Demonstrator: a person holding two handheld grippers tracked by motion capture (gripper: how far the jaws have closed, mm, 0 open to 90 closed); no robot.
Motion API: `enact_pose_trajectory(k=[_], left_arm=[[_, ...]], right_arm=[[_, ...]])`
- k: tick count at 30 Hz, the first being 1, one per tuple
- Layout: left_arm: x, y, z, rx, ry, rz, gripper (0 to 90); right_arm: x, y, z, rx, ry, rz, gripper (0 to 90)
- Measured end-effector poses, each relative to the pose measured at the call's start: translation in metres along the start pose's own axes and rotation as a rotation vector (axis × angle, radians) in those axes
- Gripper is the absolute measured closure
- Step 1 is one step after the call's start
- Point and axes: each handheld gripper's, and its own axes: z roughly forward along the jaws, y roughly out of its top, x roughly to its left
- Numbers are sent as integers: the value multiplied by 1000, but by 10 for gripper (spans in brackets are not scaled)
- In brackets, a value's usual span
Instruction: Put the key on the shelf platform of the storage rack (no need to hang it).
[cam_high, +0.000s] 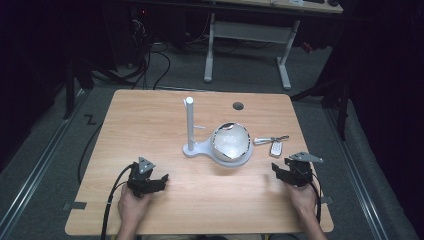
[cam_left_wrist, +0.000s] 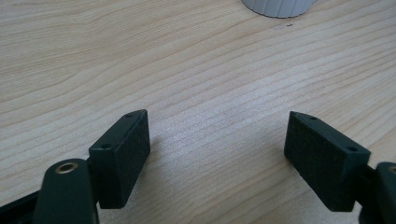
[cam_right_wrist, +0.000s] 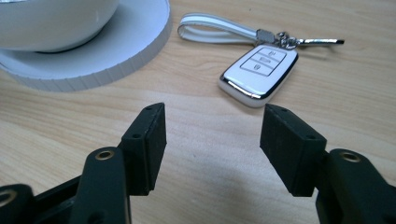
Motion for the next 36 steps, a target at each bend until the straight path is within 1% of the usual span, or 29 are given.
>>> enact_pose_trajectory(k=[1, 3, 11, 13, 16, 18, 20, 25, 32, 34, 36], left_arm=[[0, 0, 0, 0, 0, 0, 229], [0, 0, 0, 0, 0, 0, 229], [0, 0, 0, 1, -1, 0, 230], [0, 0, 0, 0, -1, -1, 231], [0, 0, 0, 0, -1, -1, 231], [0, 0, 0, 0, -1, -1, 230], [0, 0, 0, 0, -1, 0, 231], [0, 0, 0, 0, -1, 0, 230], [0, 0, 0, 1, -1, 0, 230], [0, 0, 0, 0, -1, 0, 230], [0, 0, 0, 0, -1, 0, 230]], right_arm=[[0, 2, -1, -6, -5, -6, 419], [-1, 6, -2, -15, -7, -4, 427], [-4, 18, -1, -13, 1, 12, 420], [-7, 25, 3, -5, -2, 22, 407], [-8, 28, 5, -6, -9, 30, 404], [-10, 30, 9, 1, -10, 44, 402], [-12, 34, 13, -4, -20, 57, 402], [-13, 39, 16, -4, -30, 60, 401], [-16, 49, 24, 9, -41, 65, 392], [-17, 52, 29, 24, -44, 78, 379], [-17, 52, 31, 28, -47, 83, 375]])
